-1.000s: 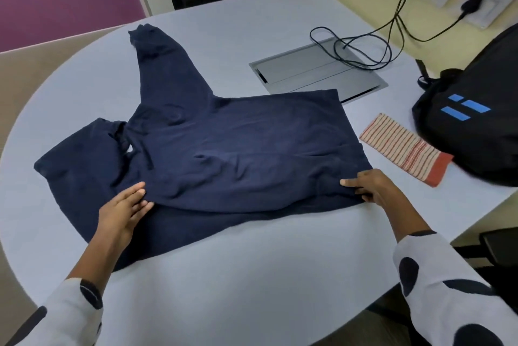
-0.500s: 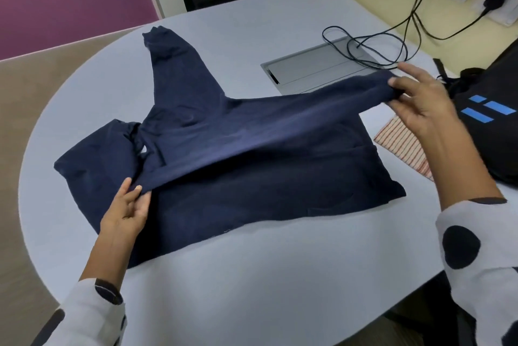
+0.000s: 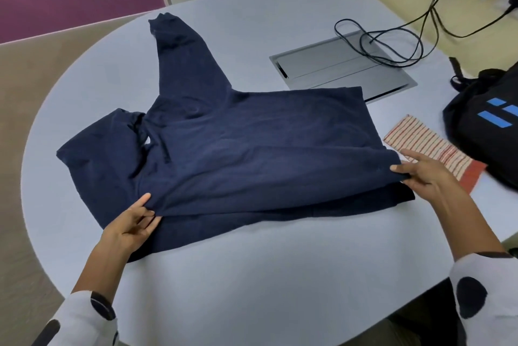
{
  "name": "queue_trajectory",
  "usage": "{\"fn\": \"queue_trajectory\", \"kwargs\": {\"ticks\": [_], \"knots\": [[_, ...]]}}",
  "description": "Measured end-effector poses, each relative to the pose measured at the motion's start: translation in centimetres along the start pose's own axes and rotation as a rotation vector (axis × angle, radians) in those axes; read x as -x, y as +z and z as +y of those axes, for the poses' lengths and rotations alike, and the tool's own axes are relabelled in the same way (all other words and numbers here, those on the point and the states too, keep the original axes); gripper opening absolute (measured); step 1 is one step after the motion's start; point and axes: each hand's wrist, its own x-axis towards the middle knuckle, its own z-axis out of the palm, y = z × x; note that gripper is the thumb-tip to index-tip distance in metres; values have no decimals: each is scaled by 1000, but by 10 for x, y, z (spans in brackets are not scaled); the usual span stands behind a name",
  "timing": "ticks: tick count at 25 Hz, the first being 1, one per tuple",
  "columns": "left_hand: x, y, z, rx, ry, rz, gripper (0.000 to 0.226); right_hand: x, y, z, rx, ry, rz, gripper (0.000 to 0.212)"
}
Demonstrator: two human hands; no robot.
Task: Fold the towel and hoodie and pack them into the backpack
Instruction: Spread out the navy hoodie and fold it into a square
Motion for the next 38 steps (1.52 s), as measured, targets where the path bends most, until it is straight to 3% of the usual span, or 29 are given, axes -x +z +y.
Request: {"fn": "queue_trajectory", "kwargs": {"ticks": [4,7,9,10,11,13,14,15,17,20,23,26,29,32,33,35,37,38], "knots": [[4,-11,-8,-83,-58,-23,43,-4,-16,9,150,-13,63,49],[4,-14,-19,-411,45,83,29,-23,-18,38,237,81,134,35],[7,-9,-27,-861,454,317,19,-29,-10,42,180,80,193,31],[12,-2,-31,-1059,748,413,18,-30,-7,40,173,50,201,35],[17,10,-35,-1199,1071,411,19,-32,-5,36,176,14,187,40],[24,43,-43,-1347,1528,131,24,-31,-3,27,176,-50,140,45],[25,62,-46,-1433,1627,-20,32,-29,-2,23,161,-67,116,44],[13,72,-50,-1550,1655,-141,41,-28,-1,21,156,-90,97,43],[-13,81,-55,-1811,1598,-237,62,-30,0,24,217,-104,122,33],[-49,61,-66,-2037,1367,-187,86,-41,5,33,277,-78,241,8],[-56,47,-69,-2031,1193,-100,97,-52,9,41,251,-160,352,4],[-50,52,-69,-2001,1129,-82,100,-55,20,50,459,-259,469,11],[-48,57,-71,-1971,1134,-37,102,-60,30,56,877,-334,575,26],[-42,70,-73,-1945,1290,-122,95,-52,57,73,1139,-691,662,37],[-41,78,-75,-1936,1364,-218,88,-38,79,85,1158,-839,601,44],[-42,94,-79,-1896,1463,-393,73,0,137,123,1173,-1054,250,56],[-47,103,-86,-1872,1439,-427,68,36,188,169,1292,-1165,-146,61],[-51,104,-89,-1876,1405,-395,72,45,201,183,1378,-1191,-243,62]]}}
